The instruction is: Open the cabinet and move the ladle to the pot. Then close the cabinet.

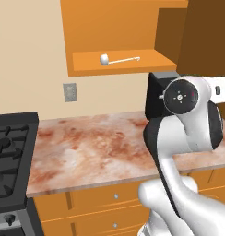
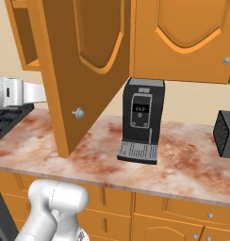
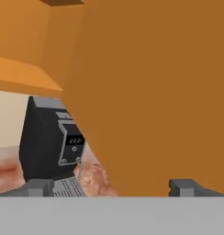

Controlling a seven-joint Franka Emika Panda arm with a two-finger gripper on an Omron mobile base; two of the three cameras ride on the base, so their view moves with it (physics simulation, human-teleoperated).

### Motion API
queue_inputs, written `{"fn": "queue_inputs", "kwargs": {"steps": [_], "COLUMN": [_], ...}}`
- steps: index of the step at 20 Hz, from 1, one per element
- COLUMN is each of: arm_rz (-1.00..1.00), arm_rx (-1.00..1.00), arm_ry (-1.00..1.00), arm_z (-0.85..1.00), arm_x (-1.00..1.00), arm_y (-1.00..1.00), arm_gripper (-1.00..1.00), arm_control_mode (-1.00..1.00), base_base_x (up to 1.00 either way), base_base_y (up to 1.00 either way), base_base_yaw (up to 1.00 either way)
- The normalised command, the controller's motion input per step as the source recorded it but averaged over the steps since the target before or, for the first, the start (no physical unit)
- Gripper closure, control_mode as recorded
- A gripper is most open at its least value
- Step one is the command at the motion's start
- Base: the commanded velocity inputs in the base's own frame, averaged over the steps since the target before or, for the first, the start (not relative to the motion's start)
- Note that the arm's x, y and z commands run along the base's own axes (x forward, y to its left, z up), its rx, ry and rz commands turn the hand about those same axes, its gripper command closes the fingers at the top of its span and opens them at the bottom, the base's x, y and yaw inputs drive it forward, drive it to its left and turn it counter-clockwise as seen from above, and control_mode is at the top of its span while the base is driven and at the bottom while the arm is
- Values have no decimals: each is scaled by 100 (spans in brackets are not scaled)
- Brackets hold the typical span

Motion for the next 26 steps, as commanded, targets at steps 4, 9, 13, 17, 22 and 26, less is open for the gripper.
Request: {"fn": "queue_inputs", "kwargs": {"steps": [4,9,13,17,22,26], "arm_rz": [29,26,20,19,18,14], "arm_rx": [11,1,3,10,15,15], "arm_ry": [11,0,0,0,0,0], "arm_z": [2,0,0,-2,-5,-6], "arm_x": [43,38,38,45,45,45], "arm_y": [30,38,40,33,34,37], "arm_gripper": [-100,-100,-100,-100,-100,-100], "arm_control_mode": [-100,-100,-100,-100,-100,-100], "base_base_x": [0,0,0,0,0,0], "base_base_y": [0,0,0,0,0,0], "base_base_yaw": [0,0,0,0,0,0]}}
